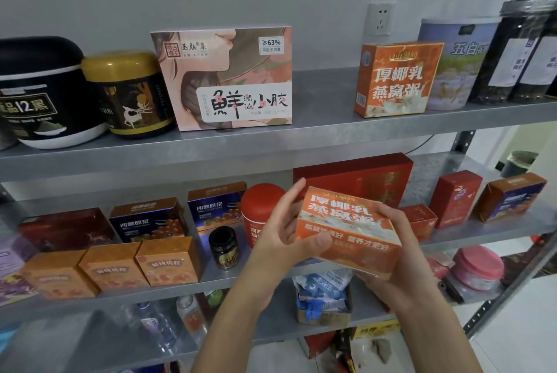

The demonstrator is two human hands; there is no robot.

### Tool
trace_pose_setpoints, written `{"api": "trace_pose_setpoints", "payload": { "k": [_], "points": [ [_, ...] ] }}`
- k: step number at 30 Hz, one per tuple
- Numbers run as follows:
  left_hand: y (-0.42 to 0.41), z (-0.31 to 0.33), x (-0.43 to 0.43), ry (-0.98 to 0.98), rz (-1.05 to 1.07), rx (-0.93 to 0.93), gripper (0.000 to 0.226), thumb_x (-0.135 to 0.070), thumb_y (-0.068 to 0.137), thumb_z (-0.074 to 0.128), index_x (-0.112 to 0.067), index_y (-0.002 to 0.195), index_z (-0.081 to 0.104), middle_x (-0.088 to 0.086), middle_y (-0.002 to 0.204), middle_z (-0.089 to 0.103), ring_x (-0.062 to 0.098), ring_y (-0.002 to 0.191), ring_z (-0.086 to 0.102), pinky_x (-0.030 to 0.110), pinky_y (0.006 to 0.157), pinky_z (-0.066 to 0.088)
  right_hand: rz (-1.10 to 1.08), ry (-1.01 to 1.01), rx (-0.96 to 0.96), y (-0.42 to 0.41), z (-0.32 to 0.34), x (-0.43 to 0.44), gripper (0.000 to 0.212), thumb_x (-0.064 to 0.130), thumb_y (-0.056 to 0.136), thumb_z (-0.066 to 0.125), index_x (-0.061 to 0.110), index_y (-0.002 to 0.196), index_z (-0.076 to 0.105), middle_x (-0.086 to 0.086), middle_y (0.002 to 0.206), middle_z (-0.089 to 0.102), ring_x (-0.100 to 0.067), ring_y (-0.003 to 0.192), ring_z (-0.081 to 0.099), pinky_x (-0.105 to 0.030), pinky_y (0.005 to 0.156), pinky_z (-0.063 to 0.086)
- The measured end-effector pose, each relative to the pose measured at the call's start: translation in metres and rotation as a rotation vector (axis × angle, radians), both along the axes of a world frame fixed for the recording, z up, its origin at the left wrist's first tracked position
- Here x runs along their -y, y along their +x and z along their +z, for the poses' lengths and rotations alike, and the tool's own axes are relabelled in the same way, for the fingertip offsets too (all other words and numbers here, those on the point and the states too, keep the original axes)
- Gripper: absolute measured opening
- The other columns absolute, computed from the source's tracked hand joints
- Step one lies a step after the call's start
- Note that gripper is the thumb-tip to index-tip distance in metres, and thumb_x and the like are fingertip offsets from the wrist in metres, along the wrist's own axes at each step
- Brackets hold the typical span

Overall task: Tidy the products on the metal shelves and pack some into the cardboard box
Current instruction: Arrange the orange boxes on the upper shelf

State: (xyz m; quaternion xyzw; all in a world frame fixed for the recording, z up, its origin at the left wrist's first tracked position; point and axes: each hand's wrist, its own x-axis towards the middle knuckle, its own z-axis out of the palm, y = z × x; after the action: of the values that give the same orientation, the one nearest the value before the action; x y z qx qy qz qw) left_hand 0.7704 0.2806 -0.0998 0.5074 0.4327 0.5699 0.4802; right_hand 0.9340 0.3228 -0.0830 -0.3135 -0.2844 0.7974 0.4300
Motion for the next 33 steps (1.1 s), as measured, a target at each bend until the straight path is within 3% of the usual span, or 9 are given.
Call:
{"api": "trace_pose_setpoints", "payload": {
  "k": [5,9,12,15,17,20,22,29,33],
  "points": [
    [0.002,0.003,-0.002,0.211,0.162,-0.665,0.076,-0.05,0.083,0.068,-0.07,0.137,0.018,-0.034,0.154,0.002,-0.002,0.146,0.009,0.043,0.116,0.032,-0.195,0.06,0.174,0.001,-0.009,-0.006,0.036,0.045,0.093,0.048,0.017,0.111,0.065,-0.008,0.099,0.075,-0.024,0.092,0.071,-0.032,0.069,0.051],
    [0.008,-0.001,-0.008,0.522,0.222,-1.19,0.08,-0.021,0.081,0.073,-0.042,0.144,0.029,-0.015,0.156,0.026,0.007,0.149,0.009,0.041,0.119,0.008,-0.216,0.096,0.231,0.003,-0.014,-0.008,0.043,0.05,0.091,0.049,0.016,0.113,0.065,-0.012,0.102,0.074,-0.026,0.097,0.068,-0.035,0.075,0.051],
    [0.011,-0.004,-0.014,0.573,0.38,-1.112,0.061,-0.02,0.074,0.078,-0.028,0.128,0.049,-0.009,0.128,0.06,0.006,0.124,0.05,0.038,0.117,0.03,-0.128,0.175,0.292,0.005,-0.011,-0.008,0.058,0.061,0.087,0.045,0.013,0.115,0.062,-0.013,0.092,0.074,-0.024,0.081,0.07,-0.032,0.067,0.054],
    [0.006,0.001,-0.012,0.442,0.417,-0.851,0.051,-0.014,0.073,0.083,-0.034,0.113,0.059,-0.019,0.108,0.066,-0.003,0.102,0.059,0.019,0.087,0.051,-0.092,0.307,0.509,0.009,-0.006,-0.015,0.076,0.069,0.085,0.026,0.002,0.099,0.059,-0.013,0.064,0.067,-0.021,0.053,0.064,-0.03,0.053,0.05],
    [0.002,0.005,-0.008,0.313,0.363,-0.634,0.049,-0.012,0.072,0.084,-0.039,0.103,0.059,-0.022,0.104,0.066,-0.005,0.1,0.061,0.012,0.081,0.049,-0.199,0.457,0.66,0.013,-0.006,-0.019,0.073,0.072,0.079,0.026,0.008,0.094,0.057,-0.005,0.066,0.067,-0.022,0.063,0.068,-0.031,0.061,0.051],
    [-0.003,0.008,-0.005,0.239,0.289,-0.483,0.051,-0.007,0.07,0.085,-0.036,0.103,0.059,-0.023,0.105,0.067,-0.003,0.101,0.062,0.013,0.084,0.049,-0.178,0.775,0.728,0.022,-0.01,-0.016,0.05,0.072,0.077,0.055,0.039,0.114,0.05,0.01,0.115,0.06,-0.003,0.106,0.06,-0.015,0.078,0.05],
    [-0.003,0.009,-0.004,0.227,0.238,-0.46,0.05,-0.006,0.07,0.085,-0.033,0.105,0.06,-0.021,0.107,0.067,0.0,0.103,0.063,0.015,0.087,0.049,-0.086,0.863,0.632,0.026,-0.014,-0.015,0.067,0.054,0.066,0.072,0.042,0.126,0.046,0.011,0.128,0.055,0.0,0.116,0.054,-0.011,0.086,0.047],
    [-0.003,0.017,0.002,0.192,0.084,-0.488,0.053,-0.015,0.077,0.081,-0.036,0.116,0.053,-0.026,0.118,0.061,-0.001,0.113,0.058,0.018,0.094,0.048,-0.168,0.905,0.468,0.029,-0.013,-0.012,0.05,0.032,0.053,0.083,0.046,0.096,0.061,0.005,0.1,0.069,-0.012,0.092,0.068,-0.017,0.076,0.053],
    [0.004,0.022,0.002,0.205,0.121,-0.44,0.059,-0.016,0.071,0.085,-0.033,0.116,0.053,-0.021,0.113,0.063,0.003,0.108,0.062,0.02,0.085,0.053,-0.181,0.932,0.493,0.024,-0.011,-0.009,0.056,0.042,0.055,0.078,0.031,0.106,0.058,0.007,0.101,0.069,-0.012,0.093,0.068,-0.018,0.074,0.054]
  ]
}}
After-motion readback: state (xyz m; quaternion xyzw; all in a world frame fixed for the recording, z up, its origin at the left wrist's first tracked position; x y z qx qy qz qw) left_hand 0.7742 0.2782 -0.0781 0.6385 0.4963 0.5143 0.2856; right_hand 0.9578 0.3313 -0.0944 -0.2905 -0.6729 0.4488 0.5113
